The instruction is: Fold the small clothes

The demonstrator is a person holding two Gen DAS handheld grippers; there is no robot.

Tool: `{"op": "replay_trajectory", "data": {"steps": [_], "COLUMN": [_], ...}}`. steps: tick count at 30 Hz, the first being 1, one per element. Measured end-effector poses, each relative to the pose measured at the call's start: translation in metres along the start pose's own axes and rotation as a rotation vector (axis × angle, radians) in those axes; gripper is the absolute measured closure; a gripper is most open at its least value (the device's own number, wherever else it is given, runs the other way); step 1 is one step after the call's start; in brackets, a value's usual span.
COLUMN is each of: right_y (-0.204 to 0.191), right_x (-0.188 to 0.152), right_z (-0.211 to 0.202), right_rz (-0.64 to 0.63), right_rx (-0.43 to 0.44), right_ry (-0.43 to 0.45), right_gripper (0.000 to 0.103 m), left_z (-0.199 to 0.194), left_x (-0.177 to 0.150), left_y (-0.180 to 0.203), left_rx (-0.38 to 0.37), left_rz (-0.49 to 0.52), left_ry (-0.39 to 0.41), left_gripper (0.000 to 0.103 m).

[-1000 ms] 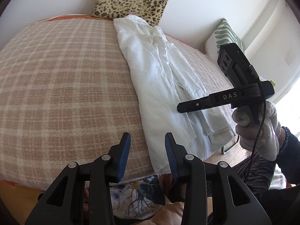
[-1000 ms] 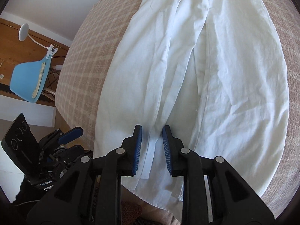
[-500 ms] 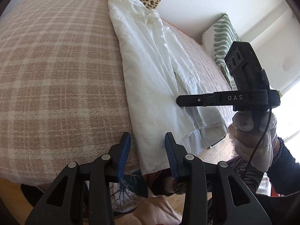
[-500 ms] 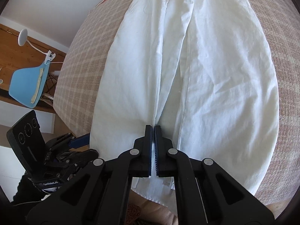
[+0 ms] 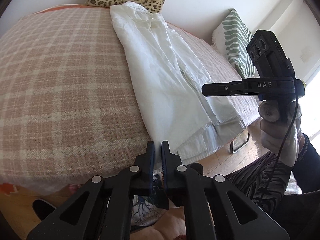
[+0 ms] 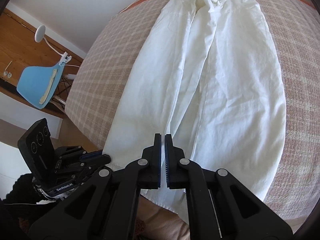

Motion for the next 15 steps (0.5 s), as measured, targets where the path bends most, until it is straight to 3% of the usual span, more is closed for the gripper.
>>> {"op": "replay_trajectory", "data": {"steps": [4,8,9,11,12,14,15], "right_y": [0.021,0.058,0.066,0.084,0.089,0.1,0.105], "right_x": [-0.009,-0.023,-0.028,-0.036,-0.04,-0.046,-0.049], "right_z": [-0.047,-0.062,-0.063,-0.064,-0.064,-0.066,-0.066], "right_rz": [0.019,0.064,0.087,0.126,0.132,0.135,0.139], "right_rx": [-0.066,-0.196,-0.207,-0.217,-0.232,-0.267,-0.27], "right_ry": [0.105,0.103,0.097,0.085,0.085,0.102,0.105], "right_gripper": [0.098,0.097,0.096,0.084,0.077,0.049,0.048], "left_z": [-0.012,-0.018,-0.017,-0.016,-0.016,-0.014,-0.013], "left_x": [0.006,0.019,0.021,0.025,0.026,0.027,0.029], "left_y": [0.002,0.011,0.013,0.015,0.018,0.018,0.018], "left_rx": [0.094,0.166,0.168,0.178,0.185,0.189,0.188], "left_rz": [0.09,0.189,0.201,0.22,0.227,0.236,0.235], "left_ry": [0.015,0.056,0.058,0.064,0.071,0.065,0.06], "left_gripper": [0.084,0.084,0.078,0.064,0.062,0.062,0.062]}}
Point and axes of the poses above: each gripper's, at about its wrist camera, not at the fingertips, and z roughly the way its jaws point, y to its right, x to its top, the point moved 8 cm from there along z, roughly the way its jaws point, and after that the axes turned 9 degrees about -z, right-handed, at the moved point
